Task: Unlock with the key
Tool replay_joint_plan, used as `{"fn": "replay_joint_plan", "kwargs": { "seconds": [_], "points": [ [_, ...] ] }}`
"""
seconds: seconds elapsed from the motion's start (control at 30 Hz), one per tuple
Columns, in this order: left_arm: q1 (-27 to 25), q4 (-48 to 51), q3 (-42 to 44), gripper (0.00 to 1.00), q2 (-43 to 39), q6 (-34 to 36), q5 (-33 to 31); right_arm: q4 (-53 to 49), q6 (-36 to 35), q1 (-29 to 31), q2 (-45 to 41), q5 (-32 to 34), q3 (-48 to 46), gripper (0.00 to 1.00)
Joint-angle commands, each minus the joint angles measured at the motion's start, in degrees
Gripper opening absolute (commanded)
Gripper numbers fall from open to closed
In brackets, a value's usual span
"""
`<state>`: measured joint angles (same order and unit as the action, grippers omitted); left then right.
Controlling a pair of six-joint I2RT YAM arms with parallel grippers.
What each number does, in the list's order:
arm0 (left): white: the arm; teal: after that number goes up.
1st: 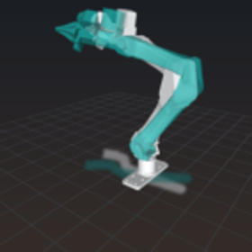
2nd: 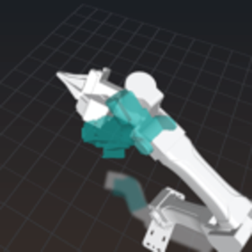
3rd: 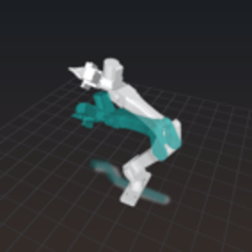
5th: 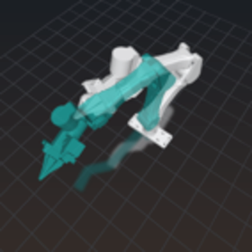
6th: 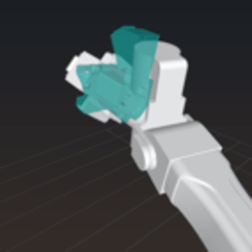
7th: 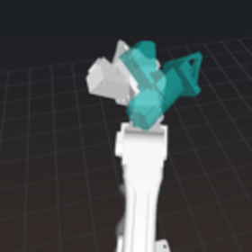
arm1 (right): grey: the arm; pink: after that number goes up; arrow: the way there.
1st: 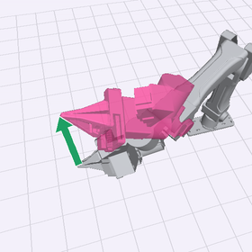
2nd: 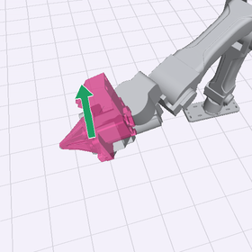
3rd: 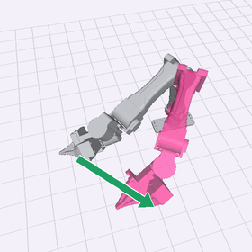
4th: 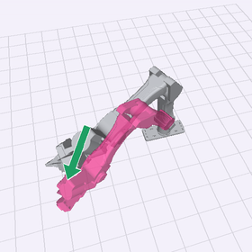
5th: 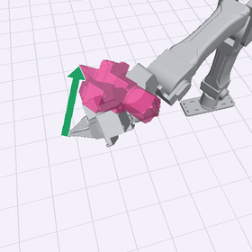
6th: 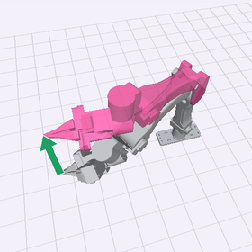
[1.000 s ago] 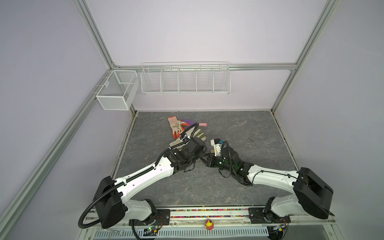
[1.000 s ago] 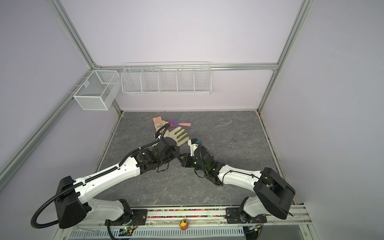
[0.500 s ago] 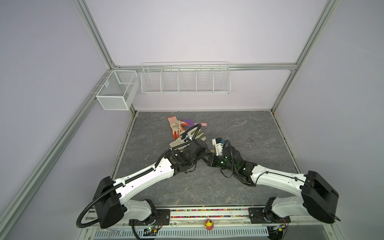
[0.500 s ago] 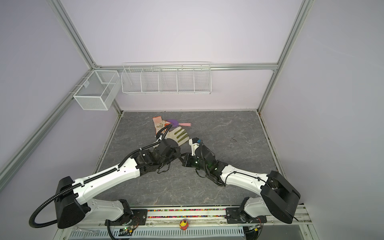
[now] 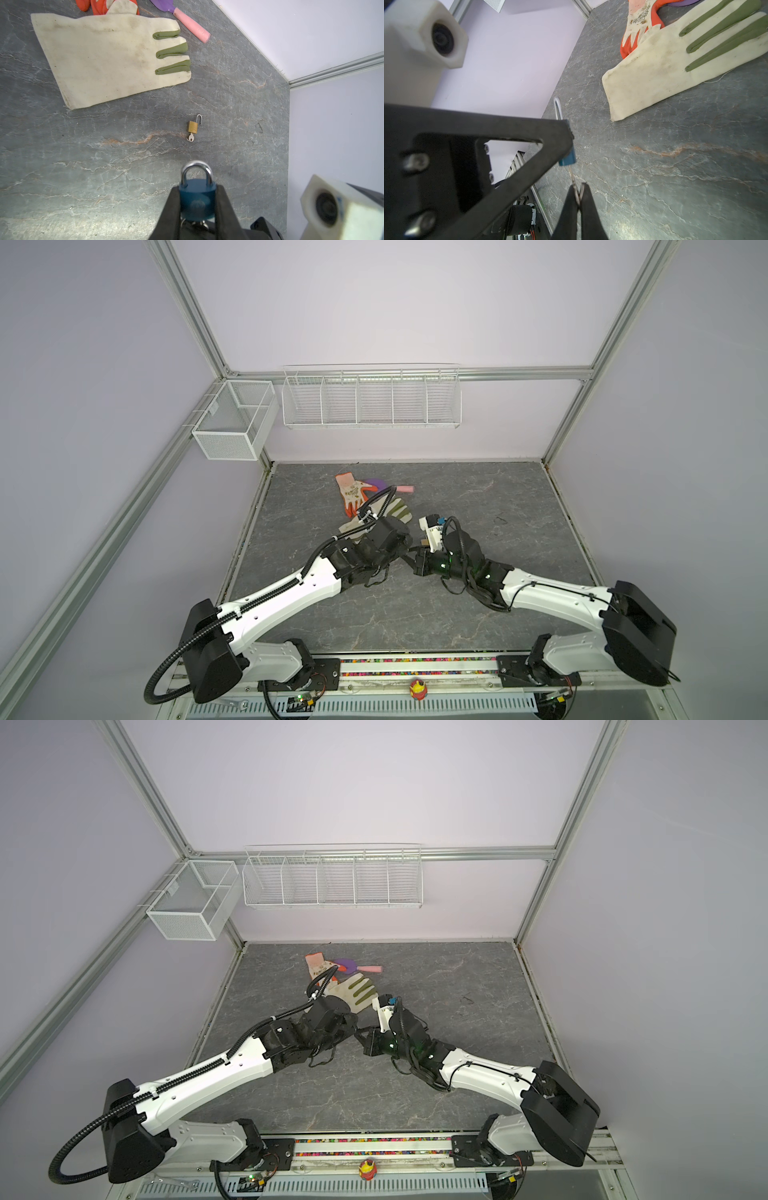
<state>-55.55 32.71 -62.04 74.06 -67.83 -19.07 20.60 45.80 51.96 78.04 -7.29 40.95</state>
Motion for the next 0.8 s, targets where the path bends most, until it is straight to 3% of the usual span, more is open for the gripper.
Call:
{"fn": "replay_joint_plan", "kwargs": {
  "seconds": [0.0,0.63,0.77],
  "points": [
    [-0.7,2.4,-0.4,0.0,-0.1,-0.1,4.9,2.9,-1.8,0.3,-1.3,1.2,2.5,0.07],
    [-2.6,4.5,-2.2,0.0,2.0,0.6,12.1,4.3,-5.3,2.0,-1.7,4.8,6.1,0.07],
    [-4.2,8.3,-2.7,0.0,2.0,1.0,8.1,4.9,-4.3,1.8,-2.3,4.9,6.7,0.07]
  ]
}}
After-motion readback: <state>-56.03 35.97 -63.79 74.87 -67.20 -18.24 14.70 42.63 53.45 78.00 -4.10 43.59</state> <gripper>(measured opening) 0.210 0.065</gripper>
